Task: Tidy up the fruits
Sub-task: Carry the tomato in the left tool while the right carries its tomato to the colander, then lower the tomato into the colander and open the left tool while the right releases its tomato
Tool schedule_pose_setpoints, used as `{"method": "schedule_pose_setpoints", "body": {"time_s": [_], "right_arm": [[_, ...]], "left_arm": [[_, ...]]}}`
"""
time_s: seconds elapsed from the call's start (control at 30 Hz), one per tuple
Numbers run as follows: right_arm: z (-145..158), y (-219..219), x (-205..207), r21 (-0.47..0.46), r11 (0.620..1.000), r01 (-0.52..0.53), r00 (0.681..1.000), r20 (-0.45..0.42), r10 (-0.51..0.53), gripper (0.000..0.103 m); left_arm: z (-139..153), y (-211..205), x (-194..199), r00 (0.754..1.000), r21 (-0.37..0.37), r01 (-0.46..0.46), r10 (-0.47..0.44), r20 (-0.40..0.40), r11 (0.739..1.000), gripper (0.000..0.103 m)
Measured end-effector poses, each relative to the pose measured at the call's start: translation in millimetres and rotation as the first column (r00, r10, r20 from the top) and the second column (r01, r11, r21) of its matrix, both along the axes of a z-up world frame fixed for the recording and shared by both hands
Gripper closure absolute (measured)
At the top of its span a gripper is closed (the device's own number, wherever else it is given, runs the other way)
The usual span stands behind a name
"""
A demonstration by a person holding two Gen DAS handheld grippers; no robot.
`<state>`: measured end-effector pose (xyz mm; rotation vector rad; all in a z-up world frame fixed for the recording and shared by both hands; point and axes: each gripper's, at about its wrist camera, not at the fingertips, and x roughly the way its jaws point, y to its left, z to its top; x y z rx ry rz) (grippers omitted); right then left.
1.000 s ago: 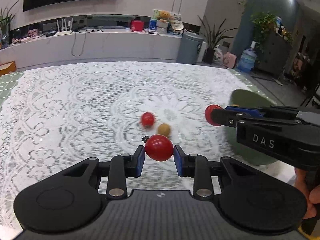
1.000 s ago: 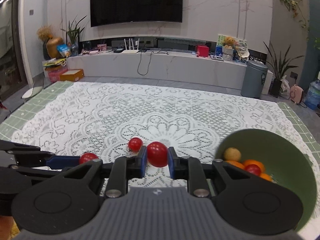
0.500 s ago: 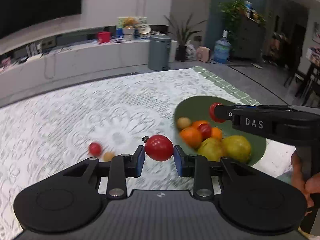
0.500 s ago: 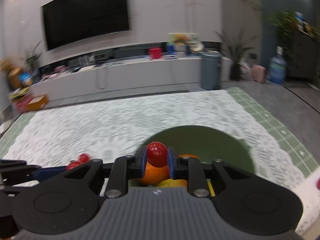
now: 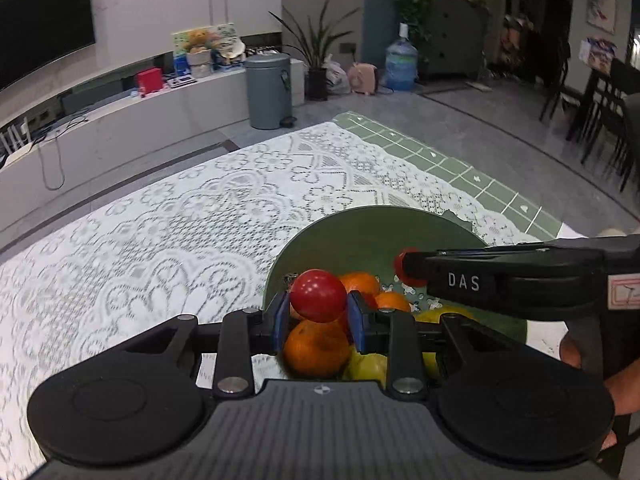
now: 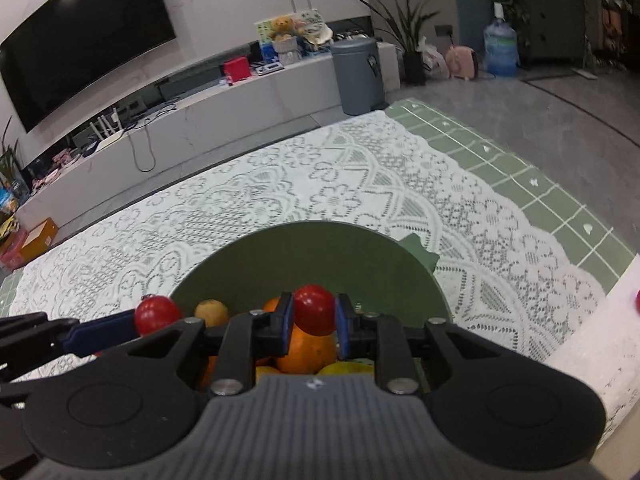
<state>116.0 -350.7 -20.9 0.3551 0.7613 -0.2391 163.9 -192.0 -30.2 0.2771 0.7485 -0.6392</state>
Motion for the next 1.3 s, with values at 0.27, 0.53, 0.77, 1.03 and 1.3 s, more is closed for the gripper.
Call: {"method": "schedule_pose_setpoints", "body": {"time_s": [0.27,0.53,0.77,1.03,1.3], "right_arm": [[-13,-9,8,0.037,0.998,0.041,0.998,-0.057,-0.038,0.085],[-19,-10,11,0.041,0.998,0.048,0.996,-0.077,-0.045,0.083],[-20,-9,12,0.039,0.998,0.057,0.995,-0.088,-0.053,0.083],[-19,-8,11,0.039,0.997,0.061,0.995,-0.082,-0.058,0.083],[-16,-9,8,0.037,0.997,0.072,0.995,-0.065,-0.069,0.082]], "left_arm": [[-13,-21,20,0.999,0.053,0.042,-0.041,-0.01,0.998,0.069],[-24,-25,31,0.998,0.073,0.054,-0.052,-0.037,0.996,0.069],[-25,-26,36,0.998,0.062,0.046,-0.043,-0.051,0.997,0.068],[-24,-26,37,0.997,0.057,0.043,-0.04,-0.059,0.997,0.068],[-24,-23,38,0.999,0.045,0.025,-0.023,-0.044,0.999,0.063]]}}
